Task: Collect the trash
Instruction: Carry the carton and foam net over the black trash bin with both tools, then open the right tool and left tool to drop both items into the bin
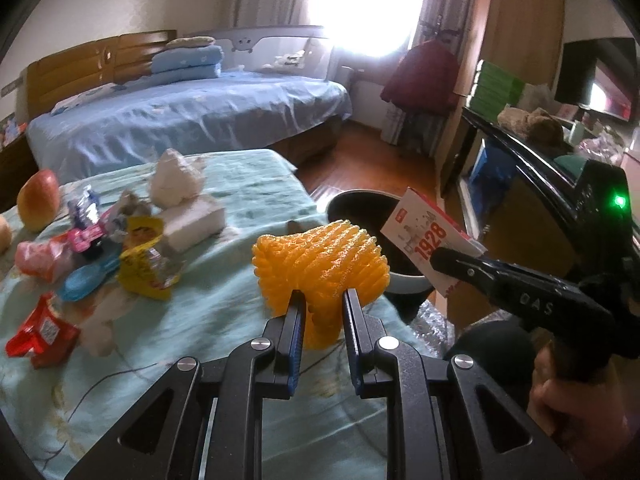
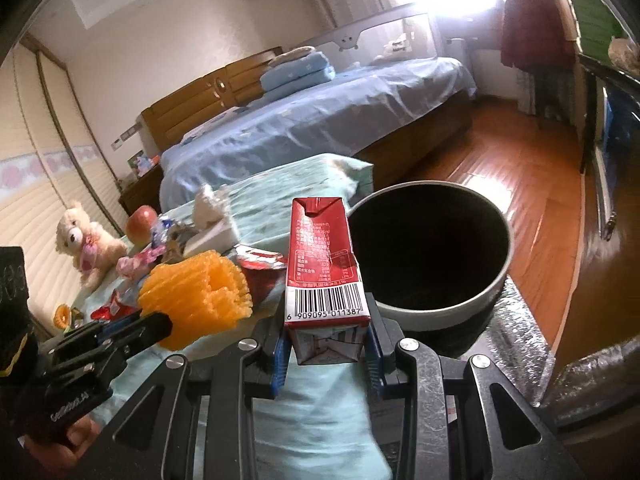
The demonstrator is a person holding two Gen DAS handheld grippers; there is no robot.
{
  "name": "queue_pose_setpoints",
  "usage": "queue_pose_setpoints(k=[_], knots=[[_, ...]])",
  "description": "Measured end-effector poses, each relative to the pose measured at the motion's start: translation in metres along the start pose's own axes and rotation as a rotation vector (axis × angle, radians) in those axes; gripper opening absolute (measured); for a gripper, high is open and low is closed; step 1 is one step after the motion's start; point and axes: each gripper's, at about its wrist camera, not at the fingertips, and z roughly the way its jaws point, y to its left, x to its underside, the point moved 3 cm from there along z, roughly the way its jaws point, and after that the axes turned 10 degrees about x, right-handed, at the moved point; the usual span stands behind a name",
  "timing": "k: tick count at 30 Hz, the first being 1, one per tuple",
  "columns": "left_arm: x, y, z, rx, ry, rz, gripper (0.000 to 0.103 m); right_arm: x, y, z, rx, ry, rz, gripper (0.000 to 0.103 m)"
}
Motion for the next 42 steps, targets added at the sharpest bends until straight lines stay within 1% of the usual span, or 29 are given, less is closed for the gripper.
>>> queue_pose_setpoints(k=[11, 19, 29, 35, 38, 40, 41, 42], knots=[[-0.016, -0.017, 0.042, 0.023, 0.028, 0.021, 0.018, -0.015, -0.031, 0.013, 0.060, 0.007, 0.014, 0.032], [-0.031, -0.028, 0.076, 0.009, 0.041, 0.036, 0.018, -0.027, -0.049, 0.032, 0.086, 0.029, 0.022, 0.032], [-0.043, -0.031, 0.111, -0.002, 0.070, 0.037, 0.019, -0.038, -0.071, 0.060, 0.080, 0.087, 0.049, 0.032], [-0.050, -0.040, 0.123, -0.010, 0.076, 0.050, 0.023, -0.044, -0.079, 0.073, 0.072, 0.117, 0.068, 0.032], [-0.054, -0.040, 0.127, -0.012, 0.079, 0.052, 0.023, -0.047, -0.081, 0.076, 0.073, 0.124, 0.069, 0.032], [-0.054, -0.040, 0.128, -0.013, 0.079, 0.052, 0.025, -0.048, -0.083, 0.078, 0.073, 0.127, 0.071, 0.032], [-0.054, -0.040, 0.128, -0.012, 0.082, 0.052, 0.030, -0.048, -0.083, 0.079, 0.070, 0.132, 0.073, 0.032], [-0.053, -0.040, 0.128, -0.014, 0.082, 0.051, 0.041, -0.048, -0.084, 0.080, 0.067, 0.135, 0.079, 0.034]])
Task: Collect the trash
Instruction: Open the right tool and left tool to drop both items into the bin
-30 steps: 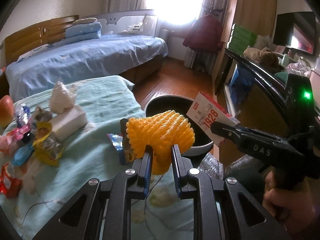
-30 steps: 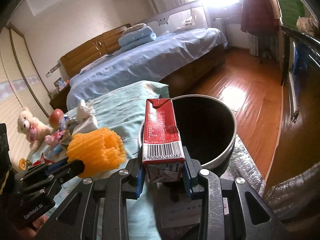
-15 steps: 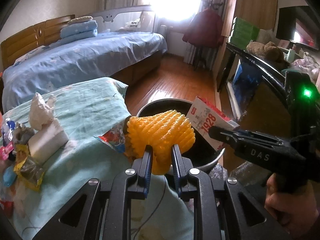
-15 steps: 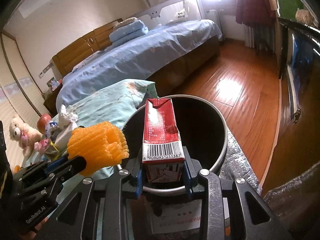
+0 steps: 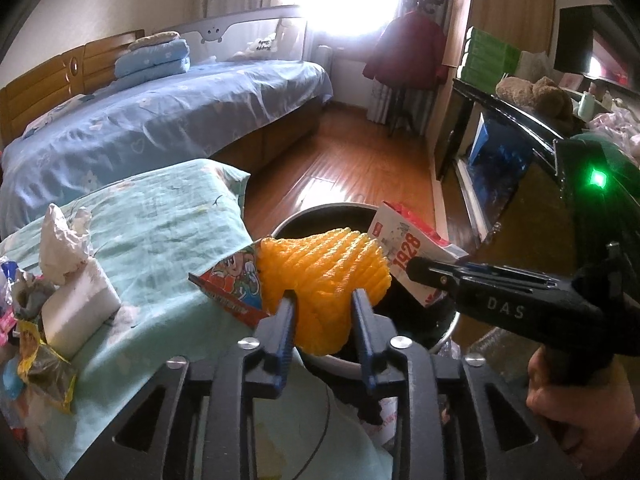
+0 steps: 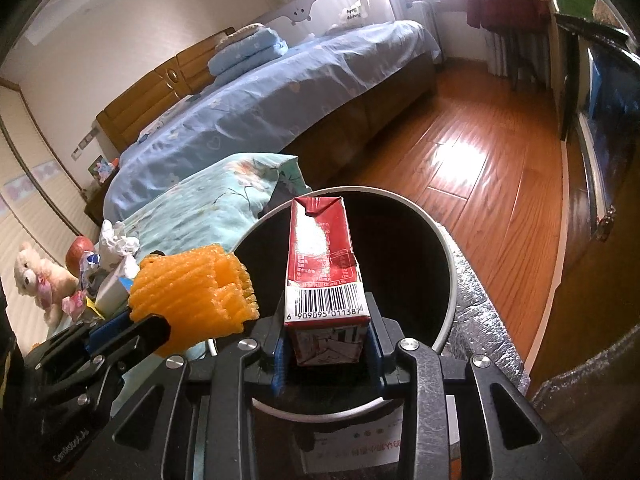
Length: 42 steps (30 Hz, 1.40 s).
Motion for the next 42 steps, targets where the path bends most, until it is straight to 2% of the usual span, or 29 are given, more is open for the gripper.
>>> queue_pose_setpoints(k=[2, 3, 12, 17, 22, 24, 27, 35, 42], knots=[[0.001, 0.001, -0.004, -0.015, -0.011, -0.005, 0.058, -0.001, -0.001, 0.002, -0.009, 0.007, 0.011, 0.036], [0.000, 0.004, -0.005, -0.018, -0.016, -0.005, 0.061, -0.001, -0.002, 0.002, -0.013, 0.010, 0.016, 0.037], [0.016, 0.016, -0.024, -0.033, -0.027, -0.050, 0.065, 0.002, 0.001, -0.008, -0.016, -0.016, 0.038, 0.051], [0.019, 0.019, -0.031, -0.041, -0.035, -0.080, 0.066, 0.006, 0.006, -0.015, -0.017, -0.035, 0.039, 0.051], [0.013, 0.010, -0.034, -0.018, -0.047, -0.066, 0.066, 0.005, 0.003, -0.021, -0.005, -0.050, 0.053, 0.051], [0.008, 0.010, -0.036, -0.013, -0.058, -0.051, 0.071, 0.003, 0.000, -0.023, -0.001, -0.057, 0.058, 0.051], [0.007, 0.006, -0.041, -0.022, -0.074, -0.026, 0.072, 0.000, -0.001, -0.026, 0.001, -0.066, 0.063, 0.051], [0.024, 0.018, -0.045, -0.041, -0.044, -0.049, 0.072, 0.004, 0.004, -0.029, -0.011, -0.065, 0.055, 0.051], [0.045, 0.040, -0.070, -0.073, -0.049, -0.100, 0.072, 0.016, 0.029, -0.024, -0.049, -0.040, 0.026, 0.051]])
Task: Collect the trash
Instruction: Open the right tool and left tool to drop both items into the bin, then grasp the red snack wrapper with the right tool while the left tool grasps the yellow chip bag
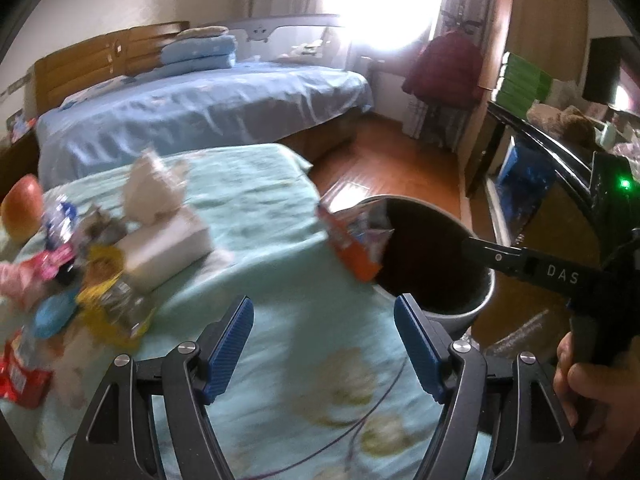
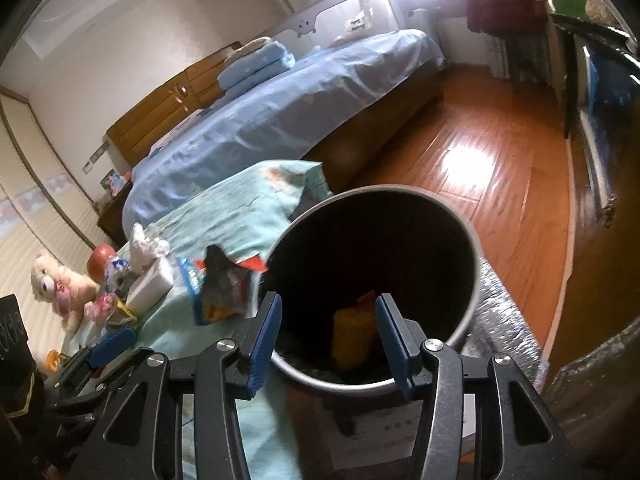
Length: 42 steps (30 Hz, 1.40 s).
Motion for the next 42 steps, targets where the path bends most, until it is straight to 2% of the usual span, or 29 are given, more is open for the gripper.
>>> queue_pose_setpoints(k=[1, 3, 7, 9, 13, 20, 29, 33, 37, 40, 42], knots=[[0.003, 0.006, -0.005, -0.015, -0.002, -0.008, 0.072, 0.003, 0.004, 0.000, -0.006, 0.004, -0.004, 0.051], [0.009, 0.013, -0.014, -0.036, -0.006, -0.016, 0.072, 0.007, 0.016, 0.003, -0.027, 0.014, -0.014, 0.061], [0.020, 0.031, -0.032, -0.076, -0.007, -0.038, 0.072, 0.013, 0.037, 0.004, -0.060, 0.014, -0.036, 0.066], [0.025, 0.041, -0.040, -0.092, -0.010, -0.065, 0.072, 0.016, 0.046, 0.004, -0.074, 0.011, -0.046, 0.072], [0.035, 0.059, -0.055, -0.125, -0.020, -0.112, 0.072, 0.018, 0.058, 0.007, -0.083, 0.016, -0.062, 0.075], [0.039, 0.077, -0.070, -0.160, -0.033, -0.170, 0.072, 0.020, 0.072, 0.013, -0.086, 0.010, -0.078, 0.088], [0.024, 0.100, -0.051, -0.207, 0.001, -0.207, 0.072, 0.009, 0.083, 0.030, -0.074, 0.004, -0.112, 0.089], [0.014, 0.109, -0.041, -0.195, 0.007, -0.230, 0.072, 0.004, 0.088, 0.040, -0.059, 0.004, -0.135, 0.089], [0.007, 0.114, -0.032, -0.191, 0.006, -0.237, 0.072, 0.001, 0.092, 0.050, -0.055, 0.019, -0.151, 0.085], [0.005, 0.118, -0.027, -0.190, 0.009, -0.241, 0.072, 0.001, 0.096, 0.053, -0.045, 0.023, -0.167, 0.066], [0.004, 0.119, -0.024, -0.186, 0.010, -0.243, 0.071, 0.001, 0.097, 0.056, -0.033, 0.030, -0.180, 0.045]])
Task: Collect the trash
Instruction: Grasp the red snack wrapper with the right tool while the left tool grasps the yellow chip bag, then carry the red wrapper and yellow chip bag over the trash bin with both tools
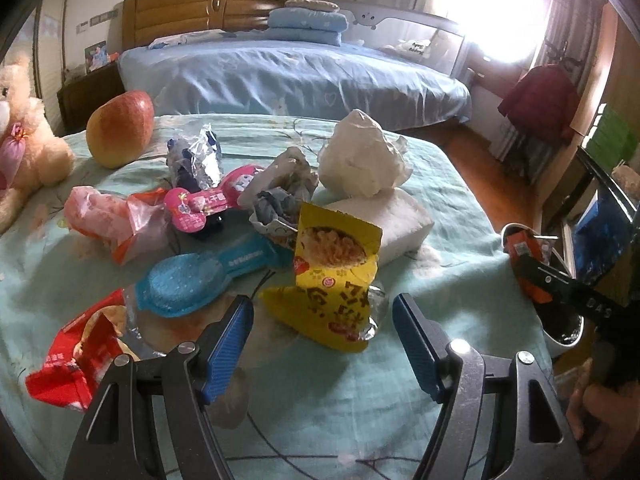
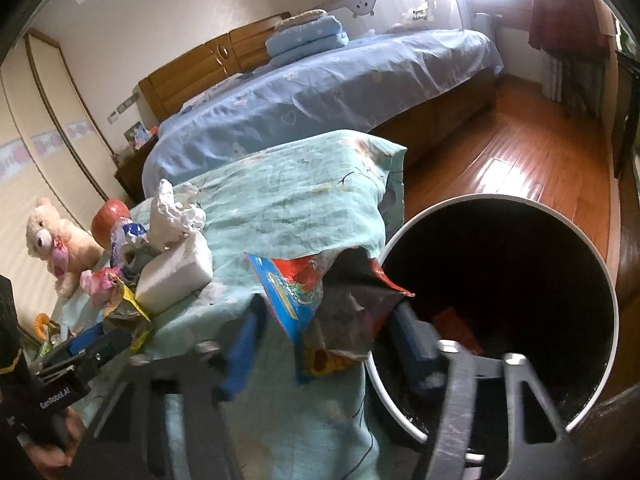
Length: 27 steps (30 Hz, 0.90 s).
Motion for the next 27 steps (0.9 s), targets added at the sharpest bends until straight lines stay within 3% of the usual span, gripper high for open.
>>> queue_pose_setpoints(k=[2, 3, 8, 12, 27], knots=[[0.000, 0.002, 0.003, 0.004, 0.000, -0.006, 0.067, 0.000, 0.001, 0.000, 0.009, -0.001, -0.010, 0.041], [-0.001, 0.003, 0.004, 0.006, 0.001, -0.008, 0.060, 0.000, 0.003, -0.001, 0.011, -0.008, -0.018, 0.035], [0.000, 0.007, 0.011, 0.040, 0.027, -0.030, 0.024, 0.001, 0.013, -0.008, 0.008, -0.025, -0.055, 0.025], [0.000, 0.008, 0.010, 0.056, 0.024, -0.033, 0.007, 0.005, 0.027, -0.013, -0.019, -0.023, -0.082, 0.018], [0.013, -0.001, -0.011, 0.066, 0.007, 0.010, 0.001, 0.027, 0.055, -0.031, -0.092, -0.010, -0.100, 0.013]])
